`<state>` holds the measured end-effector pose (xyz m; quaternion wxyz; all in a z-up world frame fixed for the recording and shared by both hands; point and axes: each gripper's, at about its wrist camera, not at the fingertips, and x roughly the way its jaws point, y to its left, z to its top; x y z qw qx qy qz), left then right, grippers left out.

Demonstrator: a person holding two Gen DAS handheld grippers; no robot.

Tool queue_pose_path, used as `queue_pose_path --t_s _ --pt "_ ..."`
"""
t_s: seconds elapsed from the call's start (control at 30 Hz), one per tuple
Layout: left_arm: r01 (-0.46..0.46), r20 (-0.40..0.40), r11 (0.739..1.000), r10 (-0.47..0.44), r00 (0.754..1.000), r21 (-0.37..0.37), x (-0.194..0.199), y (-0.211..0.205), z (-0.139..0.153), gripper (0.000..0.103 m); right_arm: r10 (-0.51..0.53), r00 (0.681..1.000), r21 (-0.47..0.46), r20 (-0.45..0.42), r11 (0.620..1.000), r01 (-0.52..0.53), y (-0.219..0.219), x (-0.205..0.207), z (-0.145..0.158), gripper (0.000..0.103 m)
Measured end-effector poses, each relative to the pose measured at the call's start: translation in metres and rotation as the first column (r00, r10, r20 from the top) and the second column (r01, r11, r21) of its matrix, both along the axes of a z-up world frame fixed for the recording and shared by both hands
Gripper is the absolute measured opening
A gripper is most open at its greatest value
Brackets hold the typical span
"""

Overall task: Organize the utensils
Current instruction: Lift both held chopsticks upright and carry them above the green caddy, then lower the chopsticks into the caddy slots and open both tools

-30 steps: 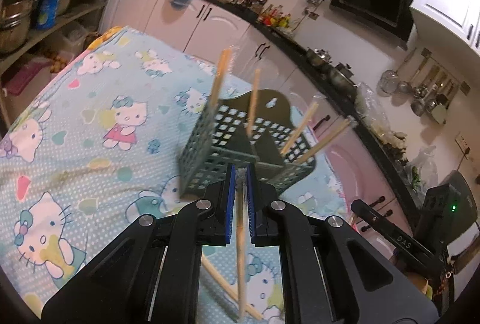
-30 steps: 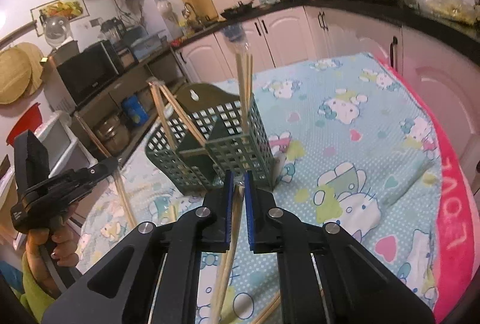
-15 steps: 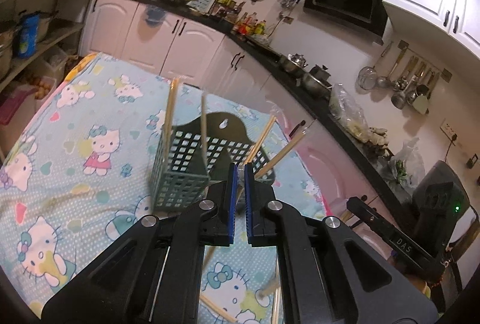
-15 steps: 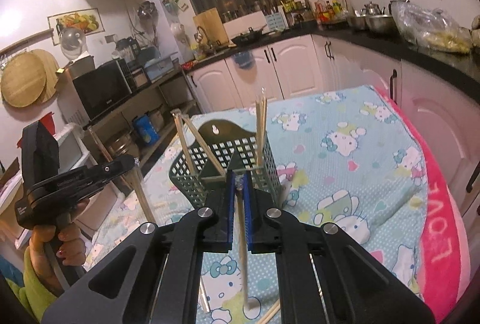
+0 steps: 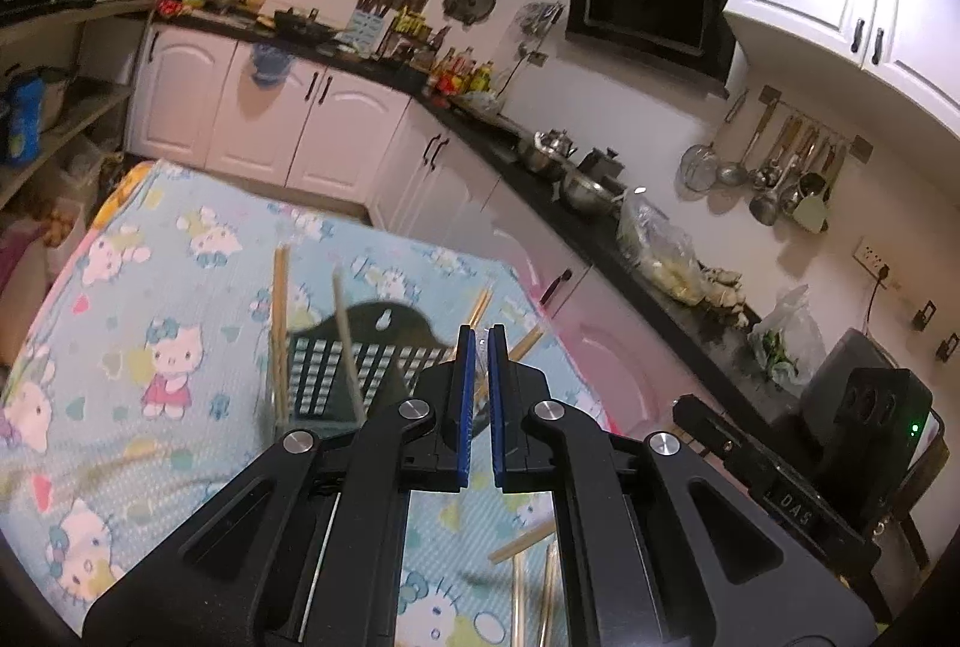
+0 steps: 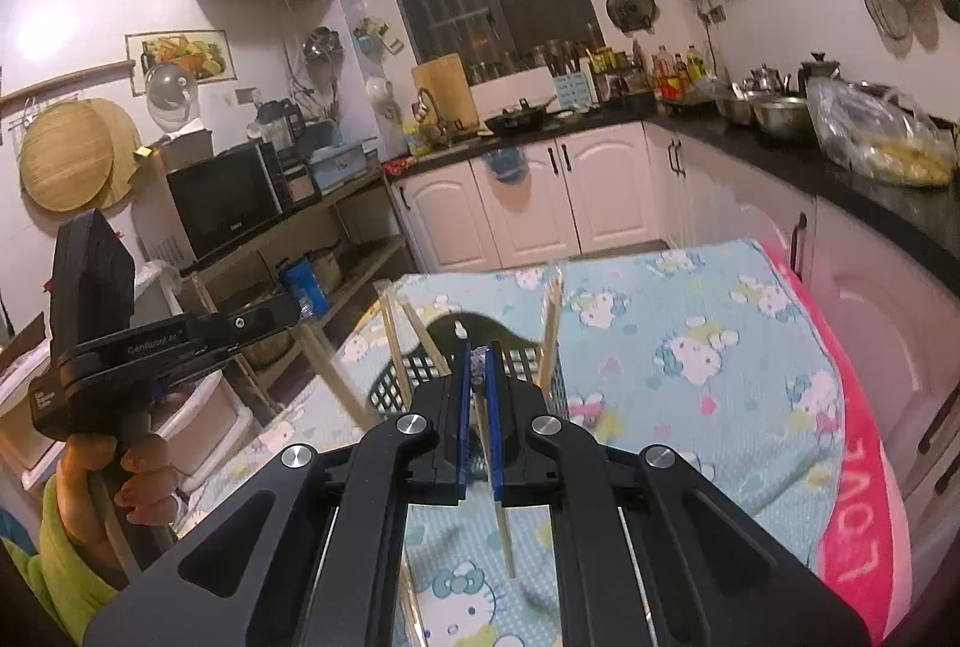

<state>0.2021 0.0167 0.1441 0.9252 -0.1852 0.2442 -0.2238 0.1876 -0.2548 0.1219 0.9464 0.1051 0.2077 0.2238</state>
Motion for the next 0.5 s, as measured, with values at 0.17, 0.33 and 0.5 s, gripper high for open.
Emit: queue_pose_path --t_s 0.17,0.33,0.5 --pt "-0.005 0.052 1.000 0.005 0.999 0.007 0.005 -0.002 0.022 0.000 0.004 0.999 0.014 0.042 1.000 -0.005 0.003 0.004 0.019 0.005" --pt "-0.020 0.088 1.000 0.020 0.996 0.006 0.013 0.000 0.041 0.000 0.004 0.996 0.025 0.088 1.000 -0.006 0.006 0.010 0.038 0.005" --pt "-0.048 0.123 0.999 0.046 0.991 0.011 0.020 0.005 0.057 0.000 0.001 0.993 0.041 0.117 0.999 -0.006 0.007 0.021 0.054 0.005"
